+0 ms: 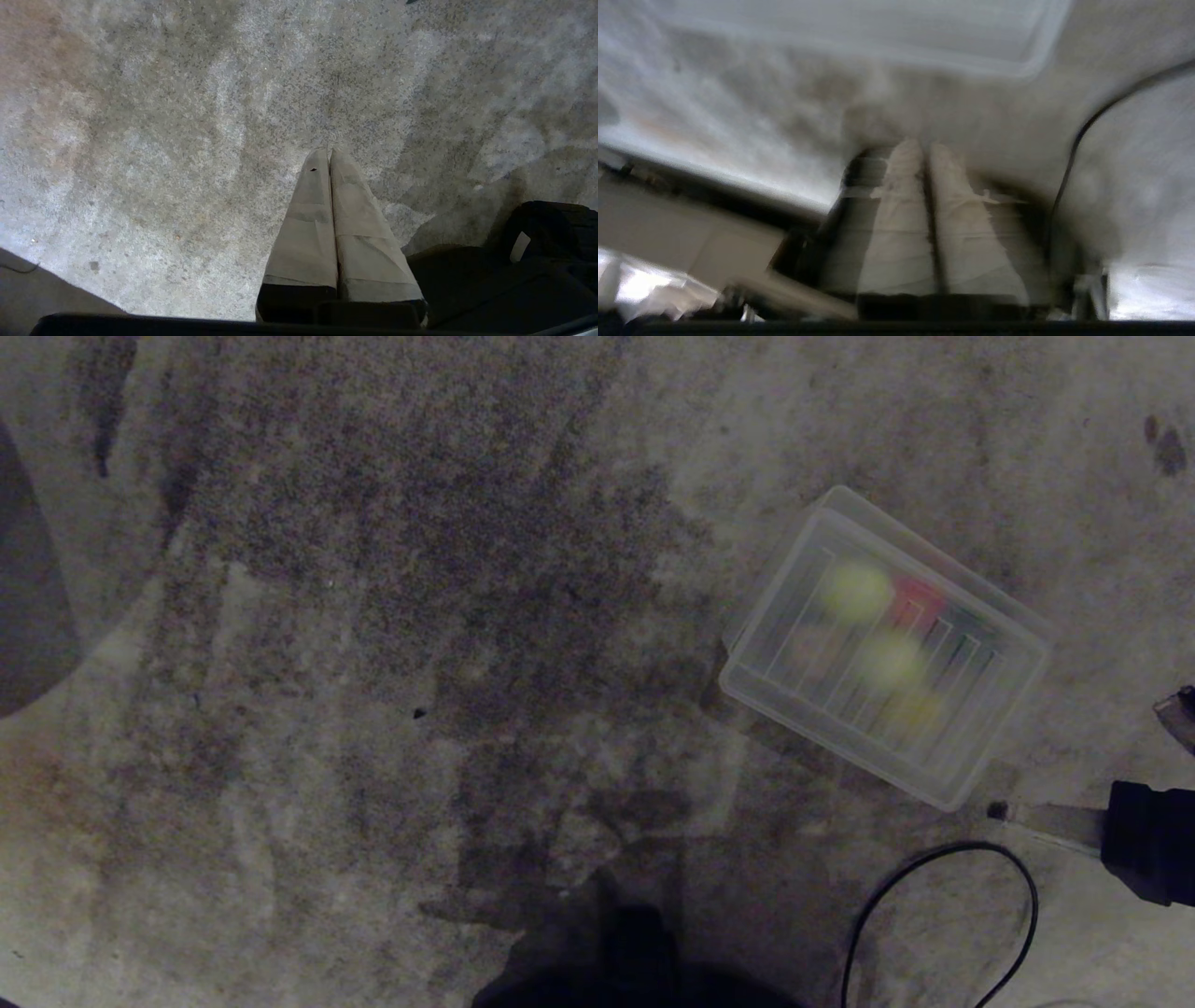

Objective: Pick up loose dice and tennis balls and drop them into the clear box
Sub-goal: Close the lid

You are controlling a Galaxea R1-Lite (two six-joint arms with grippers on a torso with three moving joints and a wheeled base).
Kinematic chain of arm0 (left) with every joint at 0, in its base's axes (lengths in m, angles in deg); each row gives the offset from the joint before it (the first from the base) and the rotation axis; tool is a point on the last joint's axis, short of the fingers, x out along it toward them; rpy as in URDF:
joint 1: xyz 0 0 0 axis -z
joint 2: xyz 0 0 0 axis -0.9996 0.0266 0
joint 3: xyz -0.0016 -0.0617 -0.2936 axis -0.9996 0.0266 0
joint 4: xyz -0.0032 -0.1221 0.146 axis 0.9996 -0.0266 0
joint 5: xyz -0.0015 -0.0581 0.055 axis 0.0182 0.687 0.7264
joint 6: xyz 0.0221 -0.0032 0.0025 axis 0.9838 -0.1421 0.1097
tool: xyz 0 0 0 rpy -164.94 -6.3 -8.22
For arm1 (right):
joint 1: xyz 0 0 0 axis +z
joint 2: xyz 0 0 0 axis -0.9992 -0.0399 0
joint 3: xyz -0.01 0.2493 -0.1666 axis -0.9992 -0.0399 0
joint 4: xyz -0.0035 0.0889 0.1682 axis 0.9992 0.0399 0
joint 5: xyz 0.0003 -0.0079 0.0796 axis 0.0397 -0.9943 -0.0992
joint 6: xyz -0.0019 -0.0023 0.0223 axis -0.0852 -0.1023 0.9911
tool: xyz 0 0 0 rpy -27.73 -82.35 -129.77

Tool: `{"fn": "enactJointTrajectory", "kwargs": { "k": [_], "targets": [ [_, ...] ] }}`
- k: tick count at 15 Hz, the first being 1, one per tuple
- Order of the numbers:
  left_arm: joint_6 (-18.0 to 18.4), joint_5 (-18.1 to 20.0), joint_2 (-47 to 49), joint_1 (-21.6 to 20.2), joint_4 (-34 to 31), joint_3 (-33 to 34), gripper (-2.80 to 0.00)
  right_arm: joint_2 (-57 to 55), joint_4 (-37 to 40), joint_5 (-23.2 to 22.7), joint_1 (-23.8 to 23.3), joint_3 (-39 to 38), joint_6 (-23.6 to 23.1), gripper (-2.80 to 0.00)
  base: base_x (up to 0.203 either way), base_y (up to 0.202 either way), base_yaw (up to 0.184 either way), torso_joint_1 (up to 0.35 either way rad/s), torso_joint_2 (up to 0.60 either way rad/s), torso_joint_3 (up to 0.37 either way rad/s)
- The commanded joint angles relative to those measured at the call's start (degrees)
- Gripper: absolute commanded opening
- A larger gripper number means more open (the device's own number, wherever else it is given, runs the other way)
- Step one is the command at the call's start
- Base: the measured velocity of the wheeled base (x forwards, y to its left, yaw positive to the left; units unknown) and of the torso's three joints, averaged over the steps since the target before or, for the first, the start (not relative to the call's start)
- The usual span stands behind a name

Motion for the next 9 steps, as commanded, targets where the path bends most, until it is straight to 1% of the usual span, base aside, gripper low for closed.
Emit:
{"fn": "enactJointTrajectory", "kwargs": {
  "k": [1,4,9],
  "targets": [
    [-0.05,-0.02,0.06,0.05,0.00,0.09,-2.80,-3.24,5.41,-0.21,2.86,3.05,0.06,-2.80,0.000,0.000,0.000,0.000,0.00,0.000],
    [0.01,-0.03,0.06,0.07,0.00,0.09,-2.80,-9.81,6.65,-0.17,4.26,5.50,-0.07,-2.80,0.000,0.000,0.000,0.000,0.00,0.000],
    [-0.05,-0.02,0.06,0.02,0.00,0.09,-2.80,-19.11,6.06,-0.16,6.61,10.39,-0.16,-2.80,0.000,0.000,0.000,0.000,0.00,0.000]
  ]
}}
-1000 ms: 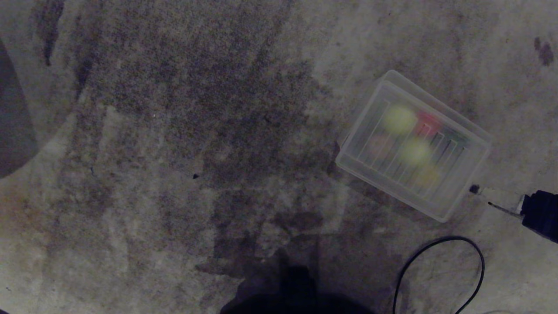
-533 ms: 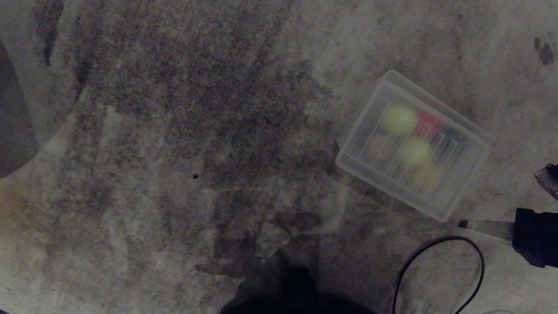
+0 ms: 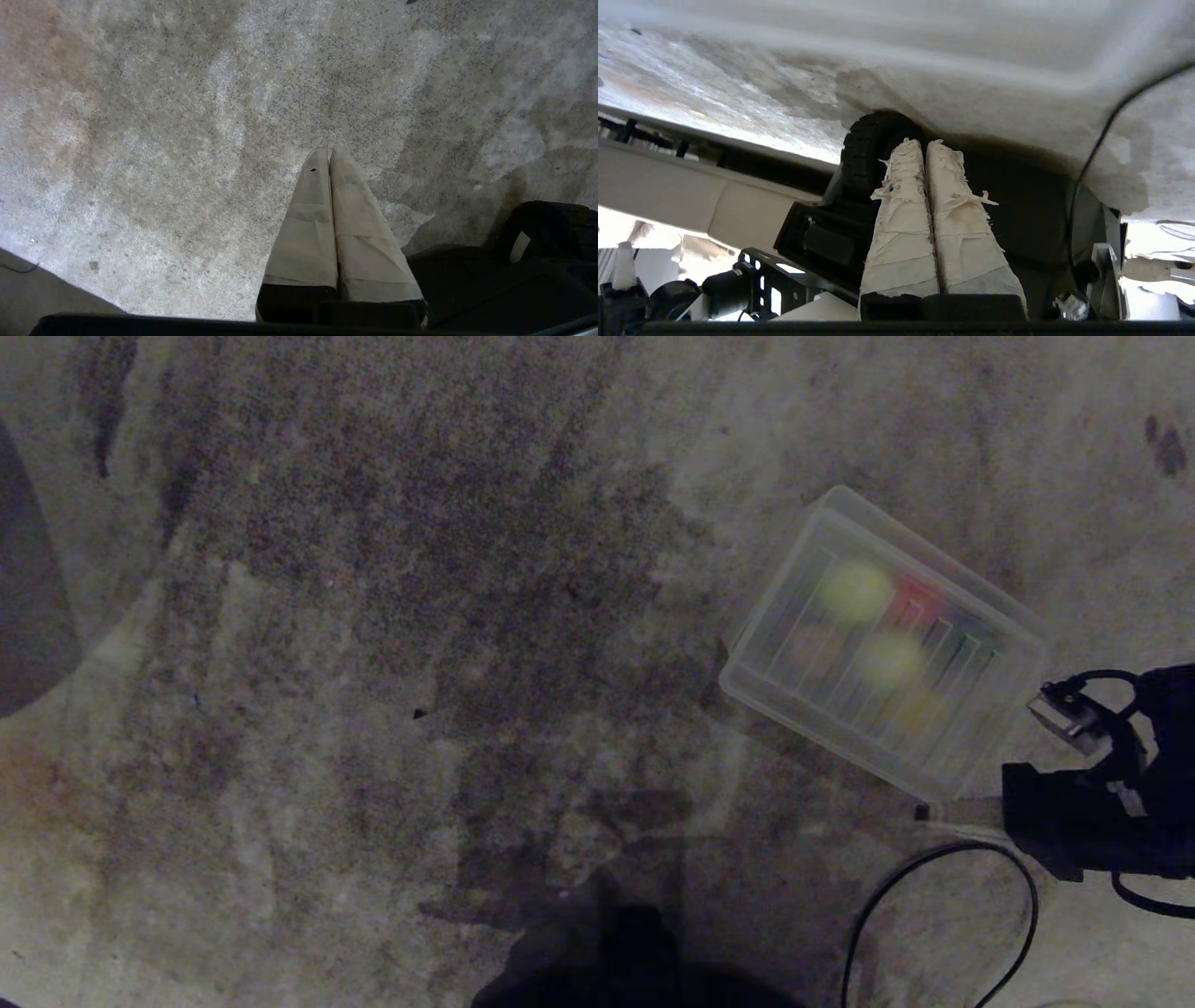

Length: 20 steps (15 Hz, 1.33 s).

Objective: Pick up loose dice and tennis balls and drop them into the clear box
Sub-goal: Close the lid

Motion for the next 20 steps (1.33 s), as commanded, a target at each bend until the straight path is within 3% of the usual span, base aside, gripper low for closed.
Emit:
{"fn": "enactJointTrajectory", "kwargs": {
  "k": [1,20],
  "targets": [
    [-0.03,-0.04,0.06,0.00,0.00,0.09,-2.80,-5.73,-0.06,-0.20,1.01,1.86,0.12,-2.80,0.000,0.000,0.000,0.000,0.00,0.000],
    [0.00,-0.07,0.06,0.05,0.00,0.09,-2.80,-7.42,-4.37,0.80,0.56,5.04,-0.24,-2.80,0.000,0.000,0.000,0.000,0.00,0.000]
  ]
}}
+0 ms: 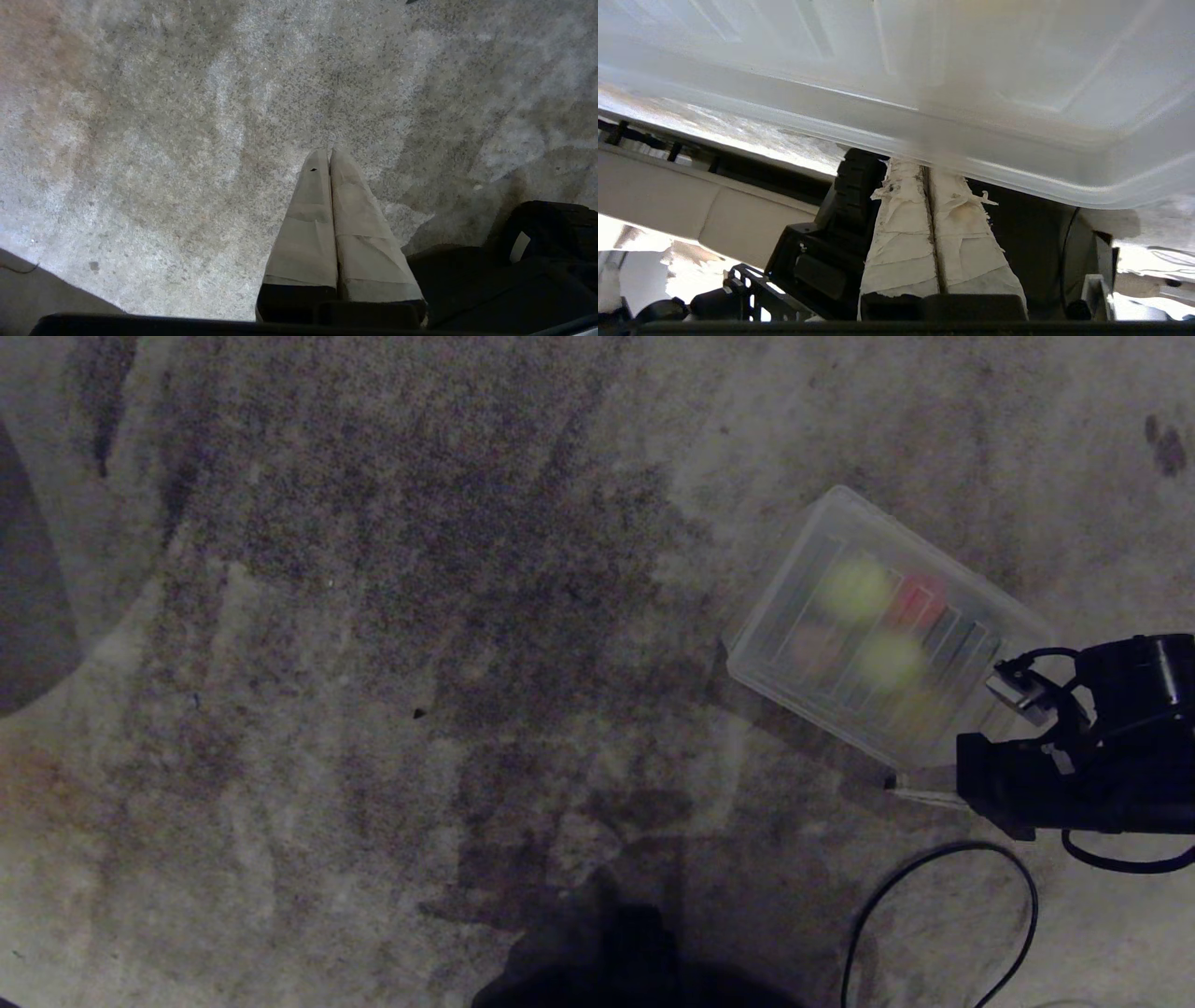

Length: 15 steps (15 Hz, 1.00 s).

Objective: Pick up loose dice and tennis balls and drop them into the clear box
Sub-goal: Close the lid

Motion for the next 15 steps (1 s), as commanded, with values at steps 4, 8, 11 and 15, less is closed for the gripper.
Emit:
{"fn": "enactJointTrajectory", "kwargs": {
  "k": [4,8,11,15],
  "targets": [
    [-0.08,-0.01,0.06,-0.03,0.00,0.09,-2.80,-0.18,-1.28,0.04,-0.02,0.37,0.07,-2.80,0.000,0.000,0.000,0.000,0.00,0.000],
    [-0.08,-0.01,0.06,-0.03,0.00,0.09,-2.80,-0.21,-3.91,0.30,-0.35,0.37,-1.64,-2.80,0.000,0.000,0.000,0.000,0.00,0.000],
    [-0.08,-0.09,0.06,-0.03,0.00,0.09,-2.80,0.05,-3.97,0.83,-0.37,0.03,-4.27,-2.80,0.000,0.000,0.000,0.000,0.00,0.000],
    [-0.08,-0.01,0.06,0.06,0.00,0.09,-2.80,0.16,-3.47,0.71,0.01,-1.30,-5.56,-2.80,0.000,0.000,0.000,0.000,0.00,0.000]
  ]
}}
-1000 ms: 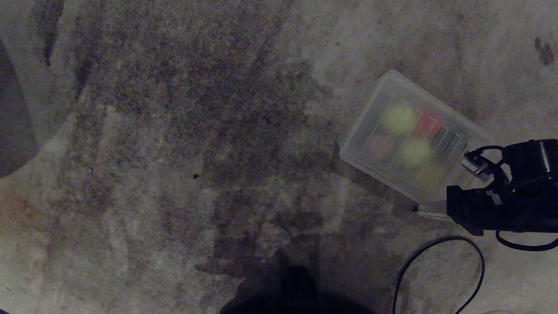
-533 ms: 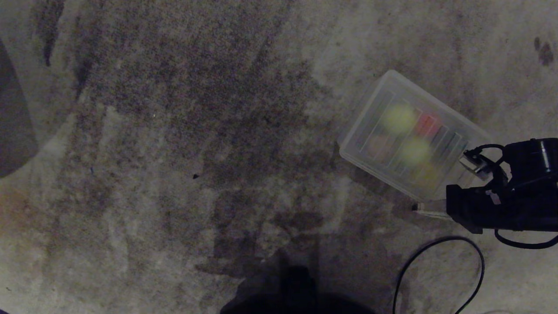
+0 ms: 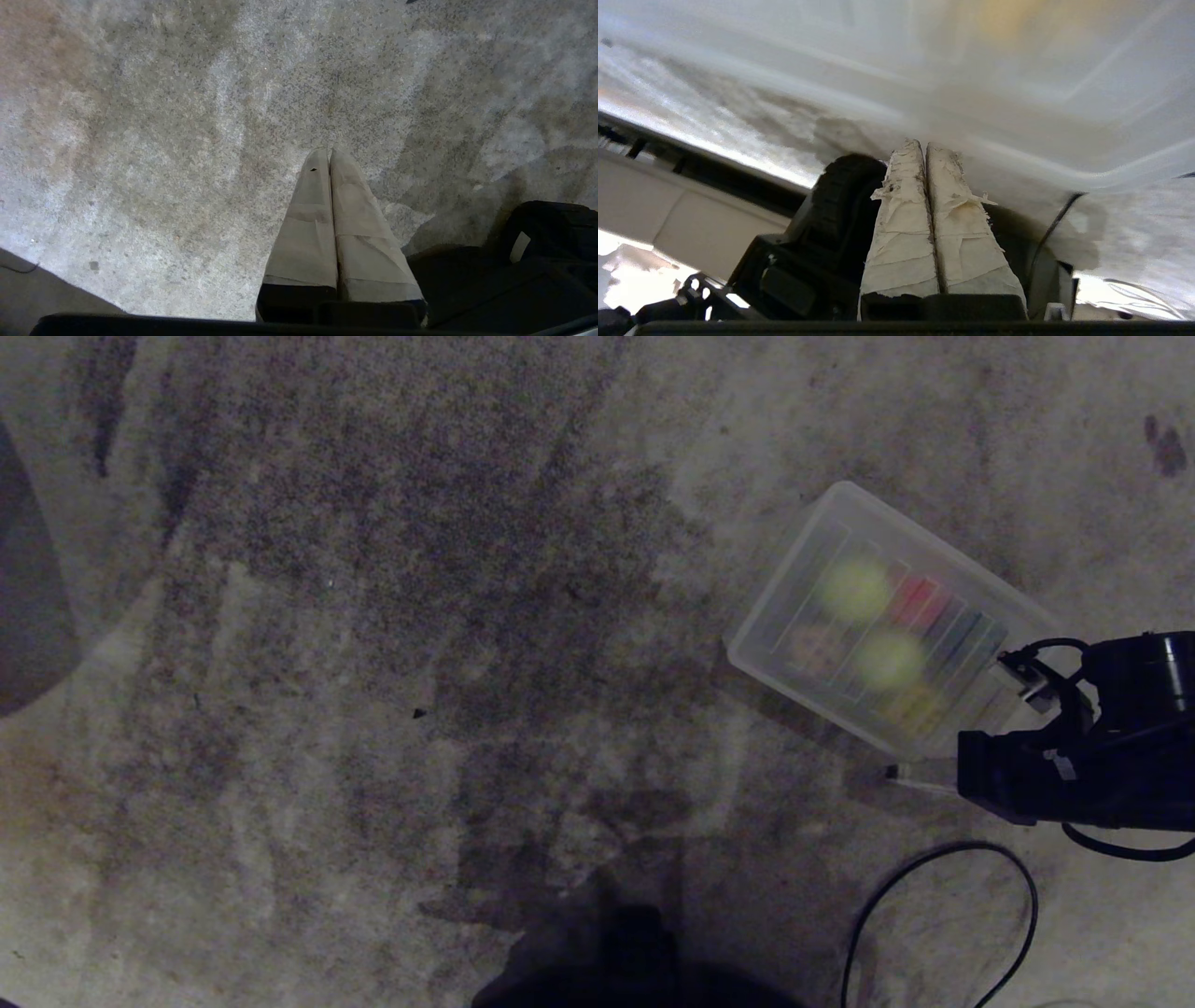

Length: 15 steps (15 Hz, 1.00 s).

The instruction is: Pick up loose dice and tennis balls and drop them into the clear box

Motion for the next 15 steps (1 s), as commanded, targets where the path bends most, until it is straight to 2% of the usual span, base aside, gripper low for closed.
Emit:
{"fn": "enactJointTrajectory", "kwargs": {
  "k": [1,6,10,13,15],
  "targets": [
    [-0.07,-0.08,0.06,0.02,0.00,0.09,-2.80,0.48,0.03,-0.61,0.42,-0.64,0.24,-2.80,0.000,0.000,0.000,0.000,0.00,0.000],
    [-0.05,-0.04,0.06,-0.03,0.00,0.09,-2.80,3.67,0.12,-0.86,1.56,-2.25,0.44,-2.80,0.000,0.000,0.000,0.000,0.00,0.000],
    [-0.05,-0.04,0.06,-0.01,0.00,0.09,-2.80,14.18,1.13,-0.15,0.69,-5.47,0.26,-2.80,0.000,0.000,0.000,0.000,0.00,0.000],
    [-0.07,-0.04,0.06,0.02,0.00,0.09,-2.80,26.62,5.47,4.53,-1.79,-9.62,-0.58,-2.80,0.000,0.000,0.000,0.000,0.00,0.000],
    [-0.07,-0.10,0.06,-0.03,0.00,0.09,-2.80,36.47,10.41,8.21,-2.23,-13.29,-3.62,-2.80,0.000,0.000,0.000,0.000,0.00,0.000]
  ]
}}
